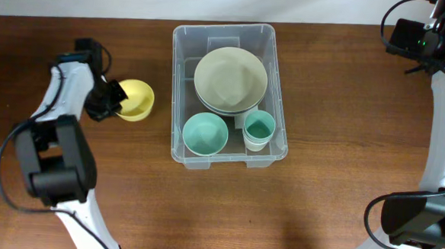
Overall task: Pack container
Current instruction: 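Lift the yellow bowl with the left gripper toward the bin, then lower the yellow bowl onto the mint bowl and open the left gripper, then withdraw the left gripper up and left away from the bin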
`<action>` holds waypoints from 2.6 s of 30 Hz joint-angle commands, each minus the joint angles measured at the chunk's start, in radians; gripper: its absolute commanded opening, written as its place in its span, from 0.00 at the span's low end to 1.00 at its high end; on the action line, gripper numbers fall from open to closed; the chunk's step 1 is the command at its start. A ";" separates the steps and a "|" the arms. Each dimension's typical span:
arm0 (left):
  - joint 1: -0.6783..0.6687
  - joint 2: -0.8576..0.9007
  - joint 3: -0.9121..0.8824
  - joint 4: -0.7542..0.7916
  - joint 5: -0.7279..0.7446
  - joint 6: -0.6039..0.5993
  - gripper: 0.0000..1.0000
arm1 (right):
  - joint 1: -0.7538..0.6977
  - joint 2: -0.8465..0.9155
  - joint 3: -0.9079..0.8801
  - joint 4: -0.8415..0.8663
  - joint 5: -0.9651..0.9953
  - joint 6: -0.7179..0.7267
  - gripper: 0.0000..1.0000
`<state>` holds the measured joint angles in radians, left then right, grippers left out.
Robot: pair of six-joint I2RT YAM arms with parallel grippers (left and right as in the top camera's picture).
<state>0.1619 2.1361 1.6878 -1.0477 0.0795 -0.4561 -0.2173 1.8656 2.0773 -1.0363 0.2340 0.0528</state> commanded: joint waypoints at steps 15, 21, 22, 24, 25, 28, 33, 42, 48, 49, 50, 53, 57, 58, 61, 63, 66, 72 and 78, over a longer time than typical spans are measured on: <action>-0.421 -0.510 0.034 -0.070 0.021 0.136 0.01 | 0.001 0.000 0.000 0.003 -0.002 0.011 0.99; -0.521 -0.480 -0.031 -0.071 0.002 0.132 0.01 | 0.001 0.000 0.000 0.003 -0.002 0.011 0.99; -0.537 -0.470 -0.037 -0.072 0.002 0.132 0.01 | 0.001 0.000 0.000 0.003 -0.002 0.011 0.99; -0.552 -0.458 -0.040 -0.073 0.002 0.131 0.01 | 0.001 0.000 0.000 0.003 -0.002 0.011 0.99; -0.555 -0.451 -0.041 -0.073 0.002 0.132 0.01 | 0.001 0.000 0.000 0.003 -0.002 0.011 0.99; -0.554 -0.447 -0.053 -0.073 -0.004 0.128 0.01 | 0.001 0.000 0.000 0.003 -0.002 0.011 0.99; -0.554 -0.447 -0.074 -0.098 -0.054 0.101 0.01 | 0.001 0.000 0.000 0.003 -0.002 0.011 0.99; -0.554 -0.447 -0.079 -0.098 -0.054 0.101 0.02 | 0.001 0.000 0.000 0.003 -0.002 0.011 0.99; -0.554 -0.447 -0.080 -0.098 -0.054 0.102 0.05 | 0.001 0.000 0.000 0.003 -0.002 0.011 0.99; -0.554 -0.447 -0.080 -0.097 -0.054 0.102 0.05 | 0.001 0.000 0.000 0.003 -0.002 0.011 0.99; -0.554 -0.447 -0.080 -0.097 -0.055 0.101 0.06 | 0.001 0.000 0.000 0.003 -0.002 0.011 0.99; -0.554 -0.447 -0.080 -0.098 -0.055 0.102 0.25 | 0.001 0.000 0.000 0.003 -0.002 0.011 0.99; -0.554 -0.447 -0.080 -0.096 -0.089 0.102 0.47 | 0.001 0.000 0.000 0.003 -0.002 0.011 0.99; -0.552 -0.447 -0.080 -0.093 -0.103 0.102 0.47 | 0.001 0.000 0.000 0.003 -0.002 0.011 0.99; -0.530 -0.447 -0.070 -0.081 -0.105 0.102 0.47 | 0.001 0.000 0.000 0.003 -0.002 0.011 0.99; -0.509 -0.447 -0.053 -0.080 -0.105 0.102 0.47 | 0.001 0.000 0.000 0.003 -0.002 0.011 0.99; -0.435 -0.447 -0.007 -0.070 -0.106 0.102 0.47 | 0.001 0.000 0.000 0.003 -0.002 0.011 0.99; -0.181 -0.447 0.007 0.026 -0.103 0.102 0.48 | 0.001 0.000 0.000 0.003 -0.002 0.011 0.99; -0.060 -0.447 0.007 0.061 -0.103 0.102 0.66 | 0.001 0.000 0.000 0.003 -0.002 0.011 0.99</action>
<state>0.0723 1.6852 1.6756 -0.9974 -0.0196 -0.3584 -0.2173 1.8656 2.0773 -1.0363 0.2340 0.0532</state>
